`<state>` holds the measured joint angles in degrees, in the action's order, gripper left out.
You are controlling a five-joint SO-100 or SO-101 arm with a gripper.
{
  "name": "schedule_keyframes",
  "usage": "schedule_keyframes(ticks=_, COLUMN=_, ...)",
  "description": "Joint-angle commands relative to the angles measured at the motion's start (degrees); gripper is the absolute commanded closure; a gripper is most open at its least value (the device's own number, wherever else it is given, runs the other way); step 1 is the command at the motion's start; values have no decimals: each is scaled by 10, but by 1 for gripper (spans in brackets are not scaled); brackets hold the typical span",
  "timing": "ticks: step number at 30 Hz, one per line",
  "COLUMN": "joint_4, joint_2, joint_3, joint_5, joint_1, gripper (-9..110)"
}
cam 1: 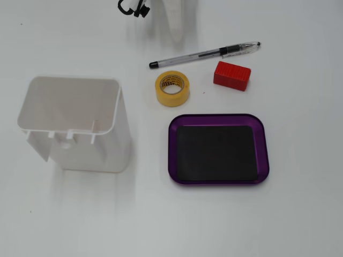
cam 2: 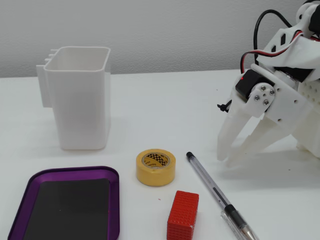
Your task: Pick up the yellow tape and place it in the box.
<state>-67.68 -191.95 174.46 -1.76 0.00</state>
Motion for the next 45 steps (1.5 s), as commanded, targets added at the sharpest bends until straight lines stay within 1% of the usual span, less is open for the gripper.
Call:
schedule_keyframes(ticks=1, joint_4=67, joint_2=381, joint_3=-357, joint_5=149, joint_1=45, gripper=91)
schedule_keyframes(ticks=5, joint_4=64, joint_2=578, joint_3=-490, joint_5=148, joint_1=43, gripper=91)
schedule_keyframes(ticks=7, joint_4=38, joint_2=622, joint_3=-533, joint_5=148, joint_1=43, gripper=91)
schedule_keyframes(ticks=12, joint_4=24, joint_2=604, joint_3=-540, joint_5=118, joint_1=43, gripper=91)
schedule_keyframes(ticks=16, joint_4=24, joint_2=616, joint_3=-542, joint_5=127, joint_1=44, gripper=89)
schedule_keyframes(ticks=21, joint_4=25, joint_2=692, joint_3=-545, joint_5=156, joint_1=44, gripper=84)
schedule_keyframes(ticks=31, joint_4=25, joint_2=860, joint_3=-617, joint_5=176, joint_1=45, gripper=83)
schedule_keyframes(ticks=36, joint_4=47, joint_2=902, joint_3=-638, joint_5=173, joint_1=45, gripper=83)
schedule_keyframes(ticks=45, joint_4=83, joint_2=936, joint_3=-630, joint_5=173, joint_1=47, gripper=83)
